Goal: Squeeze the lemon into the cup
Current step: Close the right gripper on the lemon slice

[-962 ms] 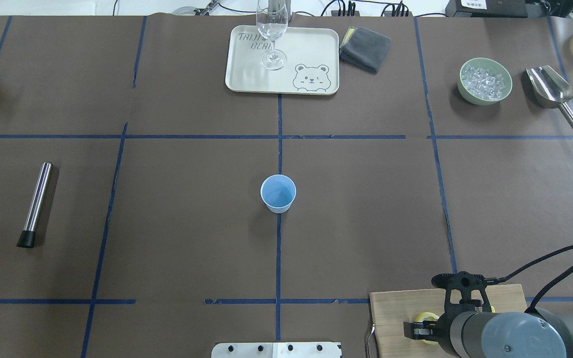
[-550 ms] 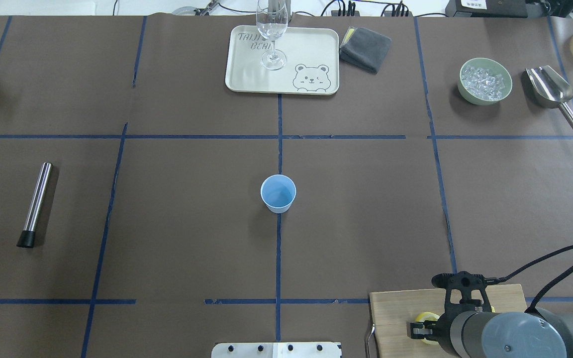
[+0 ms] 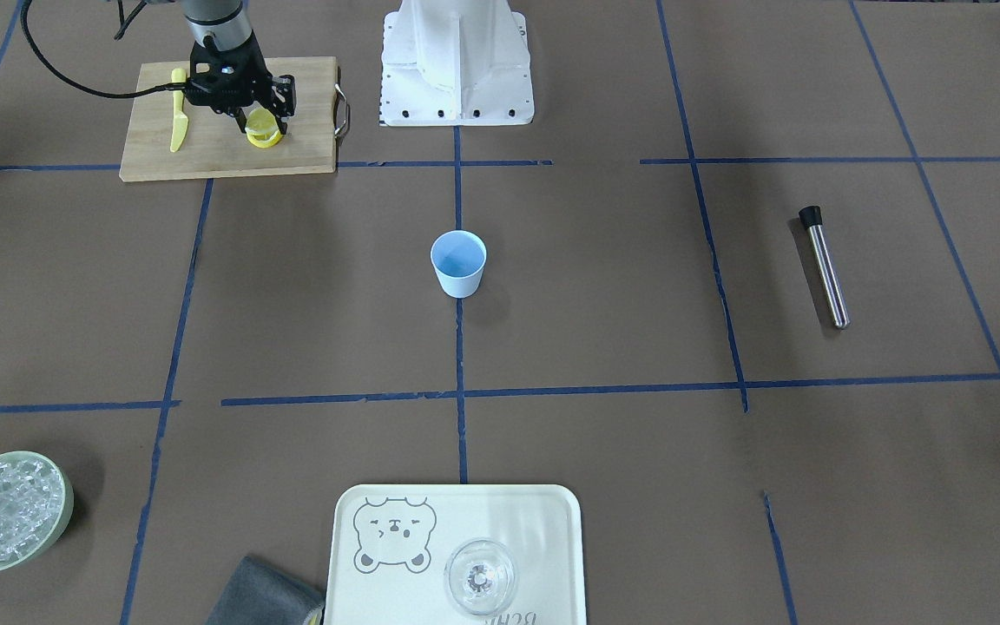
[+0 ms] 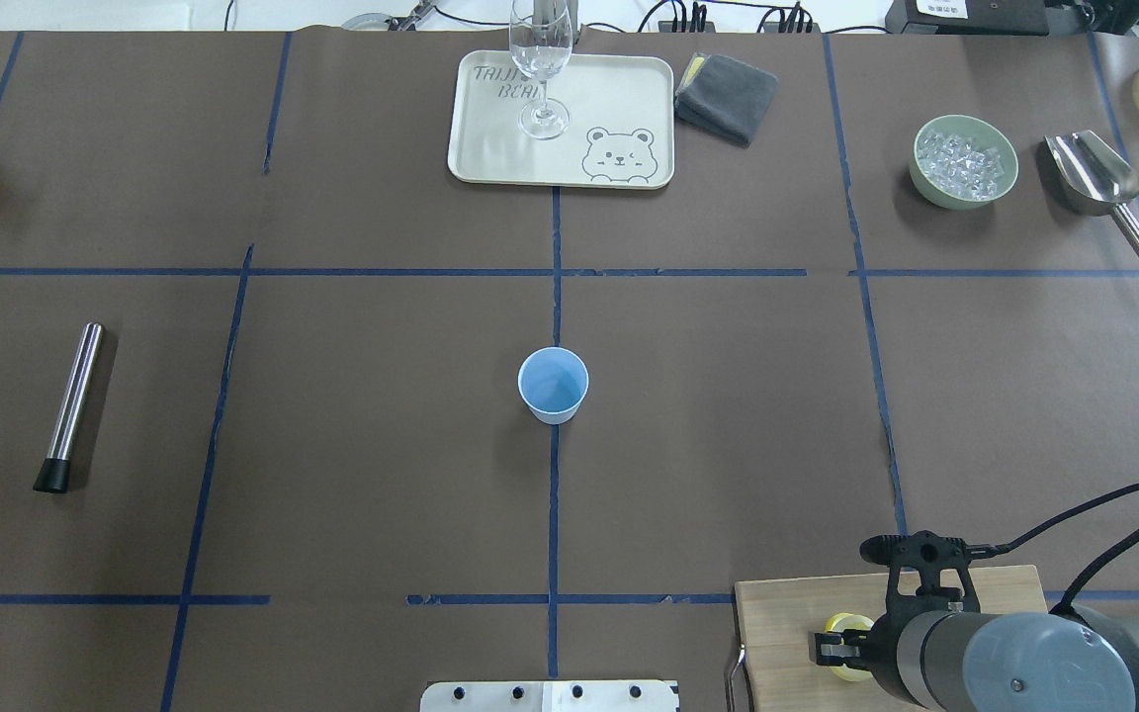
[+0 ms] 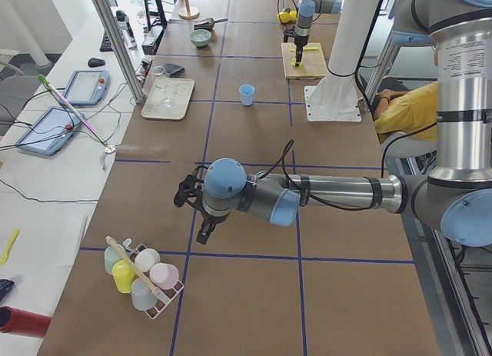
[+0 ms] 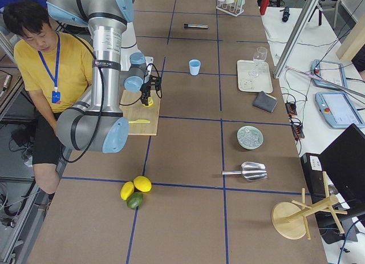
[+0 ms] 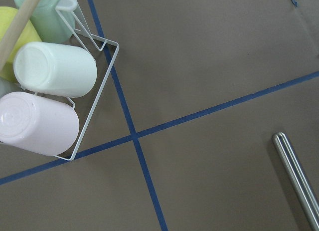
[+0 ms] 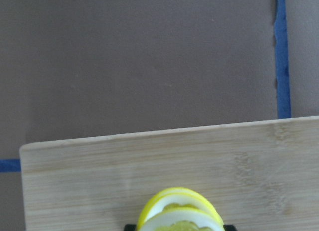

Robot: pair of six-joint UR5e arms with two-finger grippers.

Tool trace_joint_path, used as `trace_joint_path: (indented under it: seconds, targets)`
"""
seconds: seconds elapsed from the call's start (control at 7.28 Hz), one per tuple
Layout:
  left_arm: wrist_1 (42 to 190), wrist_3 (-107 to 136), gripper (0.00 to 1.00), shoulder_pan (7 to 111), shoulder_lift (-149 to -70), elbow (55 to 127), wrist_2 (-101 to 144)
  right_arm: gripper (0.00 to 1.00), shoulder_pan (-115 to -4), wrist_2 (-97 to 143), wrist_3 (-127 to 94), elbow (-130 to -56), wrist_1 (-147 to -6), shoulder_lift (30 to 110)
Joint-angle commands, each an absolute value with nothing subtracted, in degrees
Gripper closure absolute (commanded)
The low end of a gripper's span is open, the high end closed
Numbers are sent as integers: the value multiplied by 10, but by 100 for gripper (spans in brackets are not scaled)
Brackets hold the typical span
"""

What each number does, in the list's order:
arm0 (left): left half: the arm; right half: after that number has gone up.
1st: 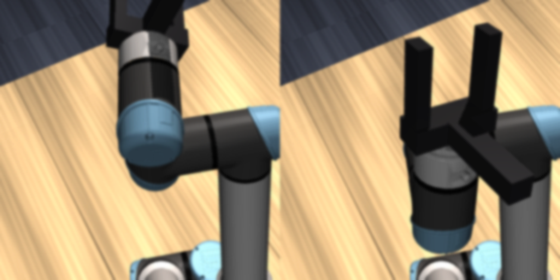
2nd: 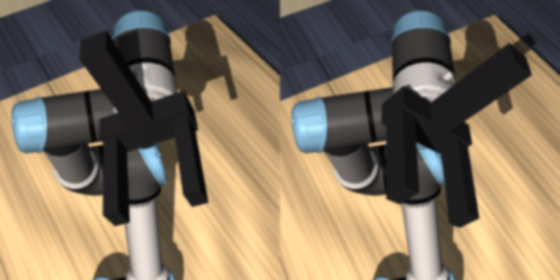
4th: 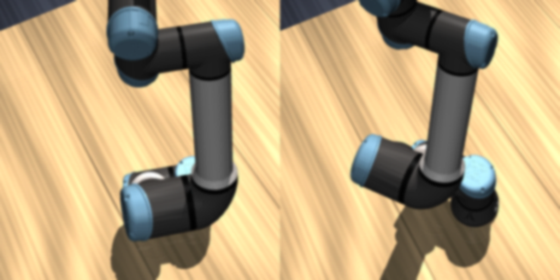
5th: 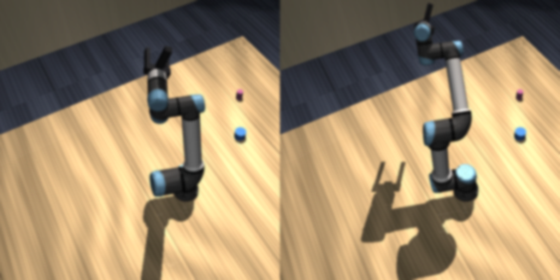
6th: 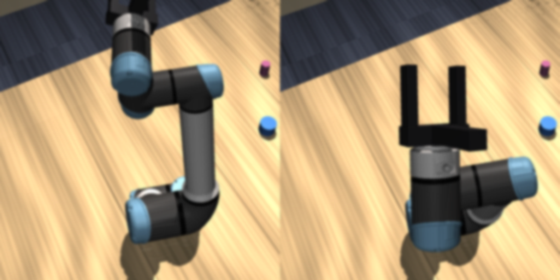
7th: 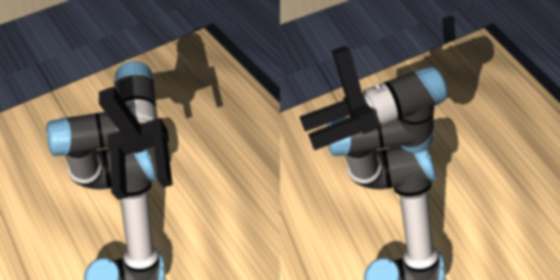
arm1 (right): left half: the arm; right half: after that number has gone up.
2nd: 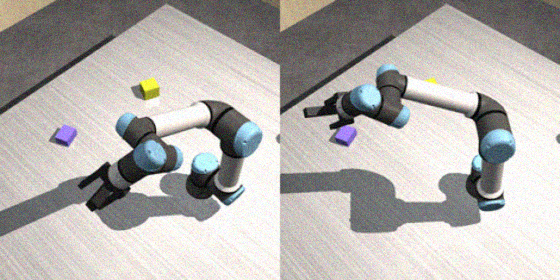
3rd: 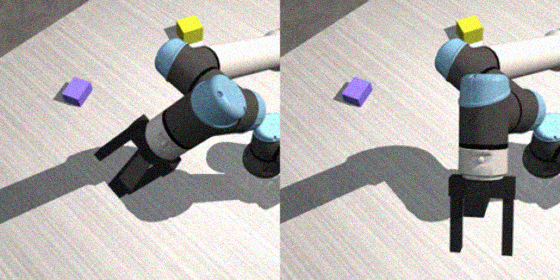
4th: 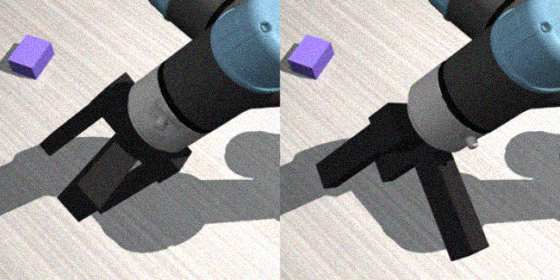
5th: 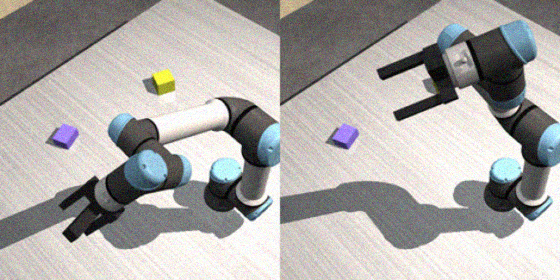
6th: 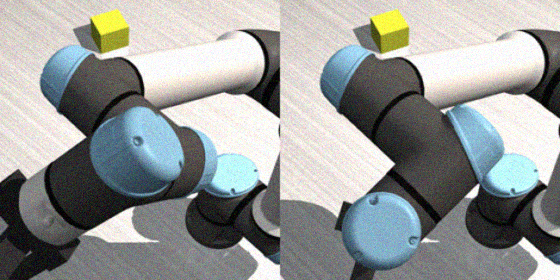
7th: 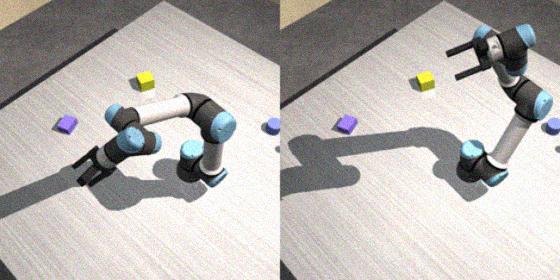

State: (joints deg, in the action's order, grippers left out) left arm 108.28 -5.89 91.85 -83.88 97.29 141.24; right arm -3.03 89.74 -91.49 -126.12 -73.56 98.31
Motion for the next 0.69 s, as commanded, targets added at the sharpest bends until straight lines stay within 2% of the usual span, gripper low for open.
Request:
trace_joint_path:
  seconds: [0.0, 0.41, 0.55]
  targets:
    - [1083, -59, 0, 918, -838, 973, 1412, 53, -34, 897, -915, -1273, -736, 991]
    - [1083, -59, 0, 919, -838, 974, 1412, 50, -35, 897, -915, -1279, -737, 992]
    - [1083, -59, 0, 920, -838, 976, 1412, 44, -35, 896, -915, -1281, -737, 992]
